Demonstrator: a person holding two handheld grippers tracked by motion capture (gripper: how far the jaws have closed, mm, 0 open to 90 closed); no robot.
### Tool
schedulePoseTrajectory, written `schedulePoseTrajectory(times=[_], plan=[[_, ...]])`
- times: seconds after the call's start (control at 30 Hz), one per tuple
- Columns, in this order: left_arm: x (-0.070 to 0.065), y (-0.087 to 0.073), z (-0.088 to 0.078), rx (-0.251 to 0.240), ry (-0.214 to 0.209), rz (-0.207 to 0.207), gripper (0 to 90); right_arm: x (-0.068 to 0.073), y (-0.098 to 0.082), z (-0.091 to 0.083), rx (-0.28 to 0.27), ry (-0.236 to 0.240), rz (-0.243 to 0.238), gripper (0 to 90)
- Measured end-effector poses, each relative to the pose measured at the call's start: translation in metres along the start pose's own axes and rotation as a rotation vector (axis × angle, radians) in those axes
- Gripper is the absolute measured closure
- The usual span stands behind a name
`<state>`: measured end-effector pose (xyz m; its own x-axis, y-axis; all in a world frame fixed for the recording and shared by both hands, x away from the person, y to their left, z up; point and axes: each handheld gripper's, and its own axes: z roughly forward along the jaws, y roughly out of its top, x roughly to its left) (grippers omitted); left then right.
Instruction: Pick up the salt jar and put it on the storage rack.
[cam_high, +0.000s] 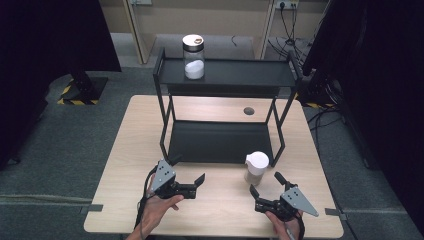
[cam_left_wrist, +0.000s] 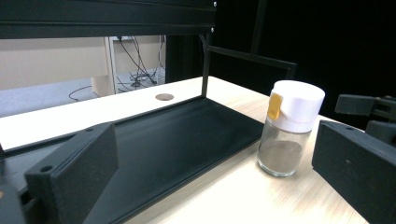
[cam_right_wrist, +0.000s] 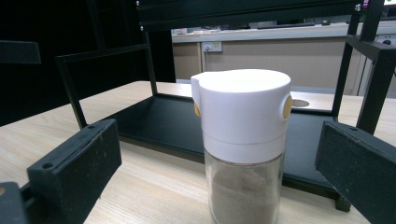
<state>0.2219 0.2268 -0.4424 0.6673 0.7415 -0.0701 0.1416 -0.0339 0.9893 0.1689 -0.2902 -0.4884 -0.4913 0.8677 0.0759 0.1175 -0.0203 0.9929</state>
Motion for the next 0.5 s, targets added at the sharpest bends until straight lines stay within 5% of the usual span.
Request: schedulePoseTrajectory(times=[0.5], plan=[[-0.002,-0.026,-0.004,0.007,-0.018,0.024,0.2,-0.001,0.0,-0.001,-0.004,0.0,-0.007,0.7]])
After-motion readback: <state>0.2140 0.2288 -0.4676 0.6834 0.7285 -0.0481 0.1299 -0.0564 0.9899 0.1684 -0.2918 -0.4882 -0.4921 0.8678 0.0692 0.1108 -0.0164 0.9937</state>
